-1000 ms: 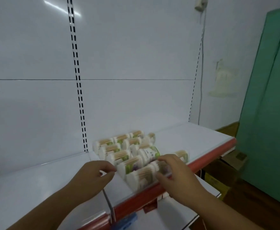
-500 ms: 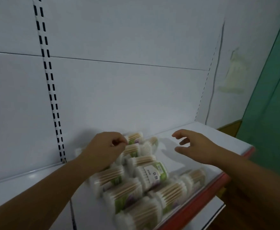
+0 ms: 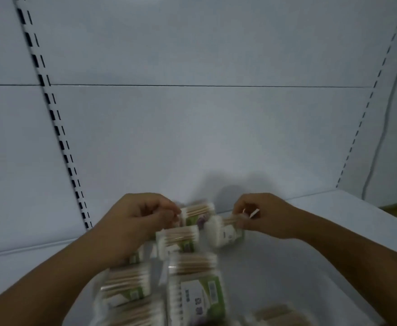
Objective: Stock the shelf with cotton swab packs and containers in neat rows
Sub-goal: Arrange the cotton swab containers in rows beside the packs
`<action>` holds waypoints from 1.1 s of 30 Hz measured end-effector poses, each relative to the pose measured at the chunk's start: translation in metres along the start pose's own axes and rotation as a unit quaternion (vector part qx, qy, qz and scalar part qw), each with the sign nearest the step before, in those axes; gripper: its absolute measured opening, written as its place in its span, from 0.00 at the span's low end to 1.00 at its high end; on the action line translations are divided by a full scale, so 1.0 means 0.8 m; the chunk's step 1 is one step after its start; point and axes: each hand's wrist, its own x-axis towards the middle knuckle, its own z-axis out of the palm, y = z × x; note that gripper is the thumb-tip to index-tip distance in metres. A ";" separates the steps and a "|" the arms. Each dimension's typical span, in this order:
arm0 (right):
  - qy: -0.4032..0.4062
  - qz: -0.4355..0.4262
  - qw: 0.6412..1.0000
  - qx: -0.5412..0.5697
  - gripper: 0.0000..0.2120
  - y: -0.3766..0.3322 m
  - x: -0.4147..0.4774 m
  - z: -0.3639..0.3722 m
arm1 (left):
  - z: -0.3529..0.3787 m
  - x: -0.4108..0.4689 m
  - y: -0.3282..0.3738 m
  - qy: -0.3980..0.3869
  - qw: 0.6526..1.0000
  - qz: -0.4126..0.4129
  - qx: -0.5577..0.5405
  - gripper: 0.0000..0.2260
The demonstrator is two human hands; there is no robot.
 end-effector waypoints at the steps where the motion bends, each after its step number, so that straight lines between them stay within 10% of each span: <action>1: -0.016 0.004 0.998 0.053 0.05 0.005 0.005 -0.009 | 0.000 0.000 0.003 0.036 0.998 -0.018 -0.041 0.12; 8: -0.086 0.003 0.886 0.456 0.11 -0.034 0.048 0.008 | 0.030 0.009 0.016 0.111 0.964 -0.162 -0.179 0.18; 16: -0.126 -0.096 0.901 0.404 0.05 -0.064 0.062 0.022 | 0.049 -0.001 0.008 0.110 0.953 -0.166 -0.227 0.24; 20: -0.017 -0.088 0.993 0.081 0.15 -0.035 0.087 0.010 | 0.038 -0.001 0.008 0.148 0.950 -0.159 -0.223 0.25; 24: -0.129 -0.077 0.981 -0.121 0.24 -0.009 0.094 0.029 | 0.032 -0.006 0.006 0.156 0.942 -0.168 -0.245 0.22; 33: -0.009 -0.048 0.962 0.267 0.07 -0.013 0.100 -0.011 | 0.024 -0.017 0.016 0.150 0.918 -0.159 -0.330 0.32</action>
